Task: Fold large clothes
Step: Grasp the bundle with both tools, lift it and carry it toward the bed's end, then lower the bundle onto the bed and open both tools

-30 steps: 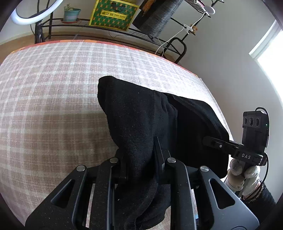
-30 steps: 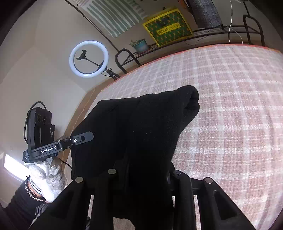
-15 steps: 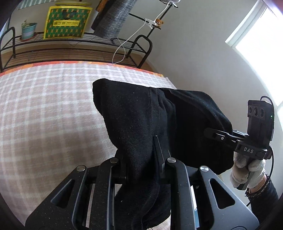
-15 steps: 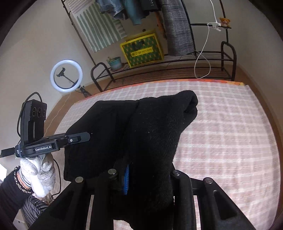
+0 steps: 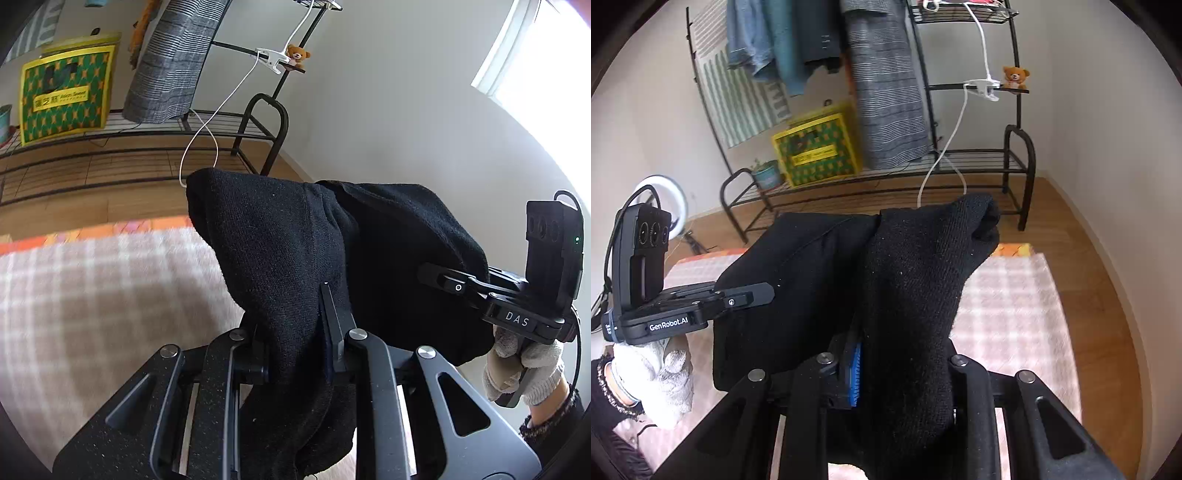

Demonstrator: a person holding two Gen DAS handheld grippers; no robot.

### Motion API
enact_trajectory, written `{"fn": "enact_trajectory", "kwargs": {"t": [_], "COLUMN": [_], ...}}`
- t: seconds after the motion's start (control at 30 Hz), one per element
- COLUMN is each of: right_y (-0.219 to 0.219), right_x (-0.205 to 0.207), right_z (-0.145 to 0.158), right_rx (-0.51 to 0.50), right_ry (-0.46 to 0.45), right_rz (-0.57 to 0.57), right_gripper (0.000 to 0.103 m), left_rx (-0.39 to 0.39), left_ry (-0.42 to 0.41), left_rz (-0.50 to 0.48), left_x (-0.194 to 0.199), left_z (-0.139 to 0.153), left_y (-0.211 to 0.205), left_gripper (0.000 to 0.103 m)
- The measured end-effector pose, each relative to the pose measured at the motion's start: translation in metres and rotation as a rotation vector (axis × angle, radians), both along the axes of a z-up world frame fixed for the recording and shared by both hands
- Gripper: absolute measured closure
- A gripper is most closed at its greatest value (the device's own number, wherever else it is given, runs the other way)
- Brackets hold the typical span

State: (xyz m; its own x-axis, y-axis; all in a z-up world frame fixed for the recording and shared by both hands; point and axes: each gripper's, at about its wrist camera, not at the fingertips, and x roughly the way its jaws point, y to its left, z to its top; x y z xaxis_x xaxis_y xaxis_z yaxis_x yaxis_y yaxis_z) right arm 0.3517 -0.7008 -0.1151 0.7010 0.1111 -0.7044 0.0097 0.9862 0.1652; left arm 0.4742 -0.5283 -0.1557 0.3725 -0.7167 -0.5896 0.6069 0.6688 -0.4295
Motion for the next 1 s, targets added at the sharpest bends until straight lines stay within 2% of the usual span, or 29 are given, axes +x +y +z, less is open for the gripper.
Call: {"fn": "enact_trajectory", "kwargs": {"t": [0.17,0.27,0.3,0.33,0.37,0.4,0.47,0.63,0.73,0.9,1.0], "right_y": [-0.038,-0.060,-0.067,-0.071,-0.076,-0.080,-0.087,-0.085,-0.077,-0.057,-0.040], "right_x": [0.046,0.074,0.082,0.087,0.086,0.083,0.081,0.081,0.067,0.046,0.026], "right_z": [-0.039,-0.089,-0.106,-0.118,-0.122,-0.120,-0.117,-0.105,-0.095,-0.064,-0.033], "right_rx": [0.005,-0.009,-0.036,-0.056,-0.027,-0.001,0.005,-0.029,-0.052,-0.065,-0.065], "right_ry": [-0.025,0.066,0.117,0.160,0.147,0.117,0.117,0.111,0.082,0.041,-0.004], "right_rz": [-0.023,-0.100,-0.148,-0.185,-0.184,-0.185,-0.205,-0.227,-0.259,-0.283,-0.292], "right_gripper": [0.077,0.073,0.069,0.066,0.064,0.061,0.054,0.054,0.054,0.053,0.053], "left_rx": [0.018,0.082,0.084,0.049,0.035,0.040,0.069,0.094,0.104,0.111,0.113], "left_ry": [0.006,0.095,0.120,0.153,0.169,0.175,0.159,0.114,0.085,0.024,-0.013], "left_rz": [0.023,0.059,0.081,0.088,0.082,0.078,0.077,0.045,0.038,0.033,0.039], "left_x": [0.050,0.080,0.087,0.092,0.095,0.098,0.100,0.084,0.071,0.035,0.011], "left_z": [-0.048,-0.091,-0.101,-0.107,-0.108,-0.108,-0.106,-0.095,-0.089,-0.062,-0.036], "left_y": [-0.042,-0.054,-0.052,-0.048,-0.046,-0.046,-0.046,-0.042,-0.032,-0.005,0.012], "left_gripper": [0.085,0.083,0.082,0.076,0.074,0.071,0.064,0.064,0.064,0.064,0.064]}}
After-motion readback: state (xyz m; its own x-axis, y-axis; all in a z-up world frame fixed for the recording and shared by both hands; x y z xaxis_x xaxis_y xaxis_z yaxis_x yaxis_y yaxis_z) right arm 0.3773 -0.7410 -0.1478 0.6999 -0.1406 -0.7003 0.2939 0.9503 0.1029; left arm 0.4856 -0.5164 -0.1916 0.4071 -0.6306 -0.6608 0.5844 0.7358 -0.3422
